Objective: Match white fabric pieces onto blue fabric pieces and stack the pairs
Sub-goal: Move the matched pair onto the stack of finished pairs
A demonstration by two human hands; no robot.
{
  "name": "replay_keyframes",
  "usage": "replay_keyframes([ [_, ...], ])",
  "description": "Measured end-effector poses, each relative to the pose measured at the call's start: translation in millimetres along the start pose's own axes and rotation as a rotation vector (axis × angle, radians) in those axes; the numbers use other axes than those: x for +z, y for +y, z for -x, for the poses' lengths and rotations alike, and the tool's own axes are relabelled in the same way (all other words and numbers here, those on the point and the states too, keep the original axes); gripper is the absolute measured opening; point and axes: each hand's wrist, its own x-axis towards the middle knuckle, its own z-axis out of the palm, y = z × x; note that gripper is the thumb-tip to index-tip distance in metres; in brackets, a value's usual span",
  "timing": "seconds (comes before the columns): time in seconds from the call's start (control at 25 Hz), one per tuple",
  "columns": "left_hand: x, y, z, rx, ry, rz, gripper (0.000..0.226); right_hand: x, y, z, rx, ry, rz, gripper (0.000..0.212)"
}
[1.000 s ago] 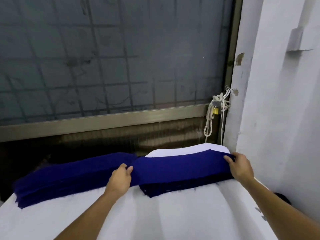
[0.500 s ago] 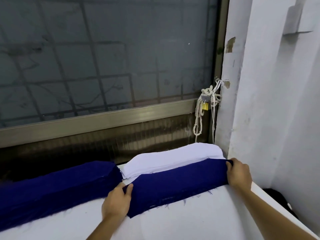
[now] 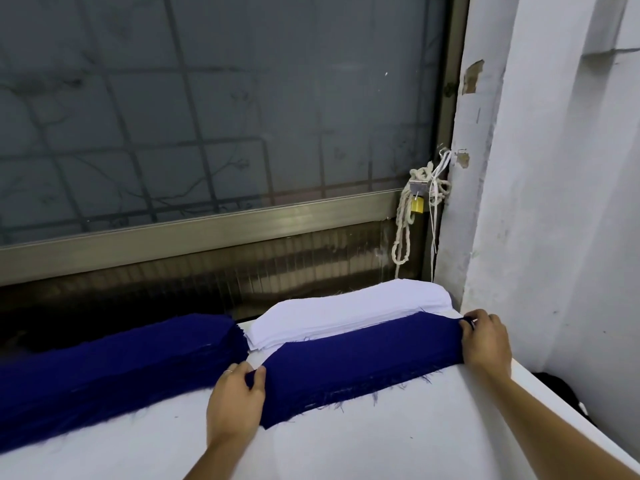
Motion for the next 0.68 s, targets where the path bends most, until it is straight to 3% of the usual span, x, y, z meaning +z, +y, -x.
replay_keyframes([
  [0.24,-2.6,0.9,-0.3,-0.046,0.035,0.046,0.037,-4.5,-6.2,6.1,-0.023,0.015,0.011,0.025],
  [0.52,-6.8,3.7,0.1,-0.049,0.044,0.109,0.024,-4.7,-4.6,6.6,-0.038,0.003,0.037,0.023],
  [0.68,-6.5,1.3,0.5,-0.035,0.042,0.117,0.026,-2.6,-6.8,10.3,-0.129,0.127,0.158,0.015],
])
